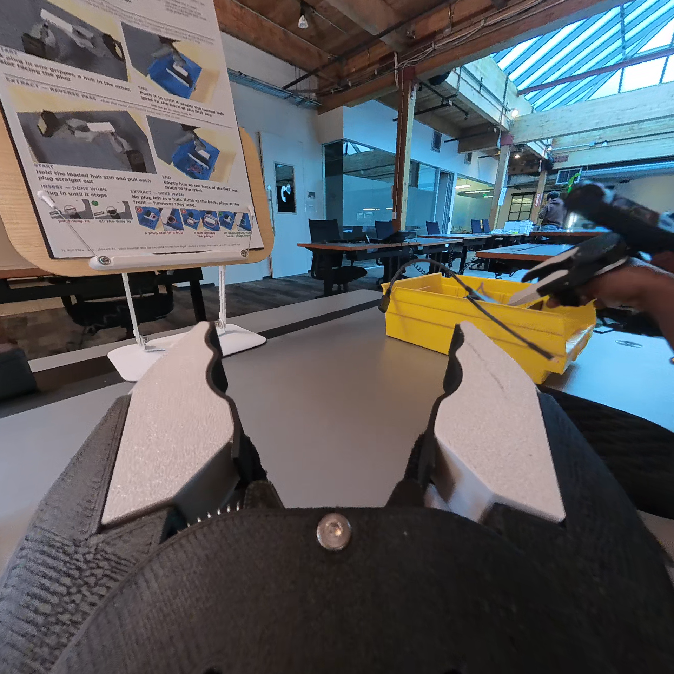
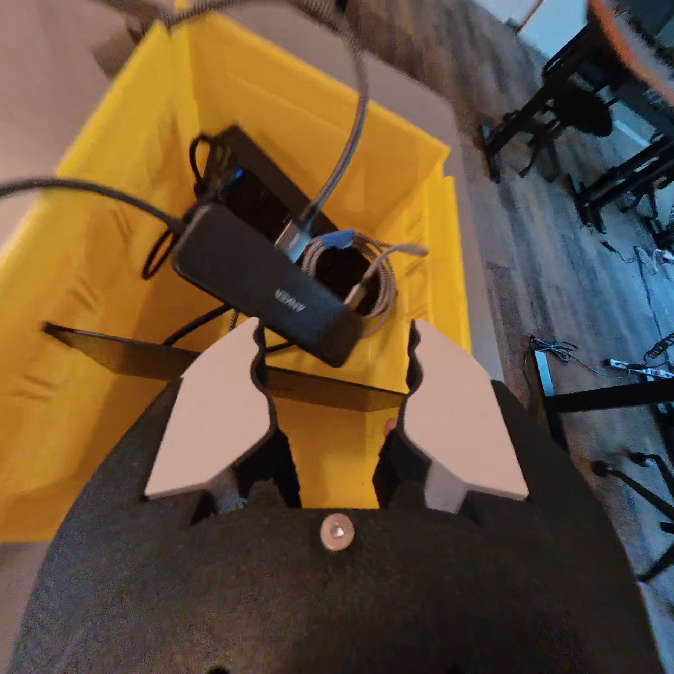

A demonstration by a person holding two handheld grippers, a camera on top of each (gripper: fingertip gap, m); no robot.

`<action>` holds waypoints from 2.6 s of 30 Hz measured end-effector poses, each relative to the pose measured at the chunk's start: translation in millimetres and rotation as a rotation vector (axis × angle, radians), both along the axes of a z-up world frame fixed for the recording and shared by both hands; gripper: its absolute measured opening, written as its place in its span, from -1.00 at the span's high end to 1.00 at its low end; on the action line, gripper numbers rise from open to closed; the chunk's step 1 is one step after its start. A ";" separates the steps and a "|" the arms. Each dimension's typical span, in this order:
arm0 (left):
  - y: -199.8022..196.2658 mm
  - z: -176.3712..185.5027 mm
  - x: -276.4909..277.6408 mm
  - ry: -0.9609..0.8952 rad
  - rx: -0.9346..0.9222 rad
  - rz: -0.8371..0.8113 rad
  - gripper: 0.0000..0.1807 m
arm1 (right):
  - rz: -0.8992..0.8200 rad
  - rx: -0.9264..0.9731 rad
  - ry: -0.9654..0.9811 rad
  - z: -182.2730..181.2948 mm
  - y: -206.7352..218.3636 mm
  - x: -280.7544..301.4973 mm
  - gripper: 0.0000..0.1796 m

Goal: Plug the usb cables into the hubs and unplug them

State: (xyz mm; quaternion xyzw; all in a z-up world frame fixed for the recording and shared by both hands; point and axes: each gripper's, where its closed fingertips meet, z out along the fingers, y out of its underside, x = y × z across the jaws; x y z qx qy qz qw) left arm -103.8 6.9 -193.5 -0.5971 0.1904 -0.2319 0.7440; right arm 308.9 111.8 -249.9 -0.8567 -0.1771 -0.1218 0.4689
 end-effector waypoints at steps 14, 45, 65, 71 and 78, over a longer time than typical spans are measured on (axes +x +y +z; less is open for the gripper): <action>-10.9 30.7 -11.2 -0.048 0.170 0.085 -0.30 | 0.462 -0.045 0.144 -26.2 -95.6 -110.4 0.50; -137.3 148.6 -230.1 -0.225 0.489 0.612 -0.02 | 0.710 0.012 -0.084 -31.9 -50.9 -342.9 0.72; -114.9 81.8 -296.9 -0.048 0.127 0.825 0.01 | 1.090 0.105 -0.153 -32.4 -93.1 -502.6 0.63; -105.7 18.5 -348.0 0.046 -0.131 0.985 0.01 | 1.162 0.049 -0.175 -49.5 -103.7 -508.1 0.46; -97.4 -51.1 -371.2 0.068 -0.378 0.956 0.06 | 1.197 0.496 0.223 37.1 -141.8 -515.8 0.42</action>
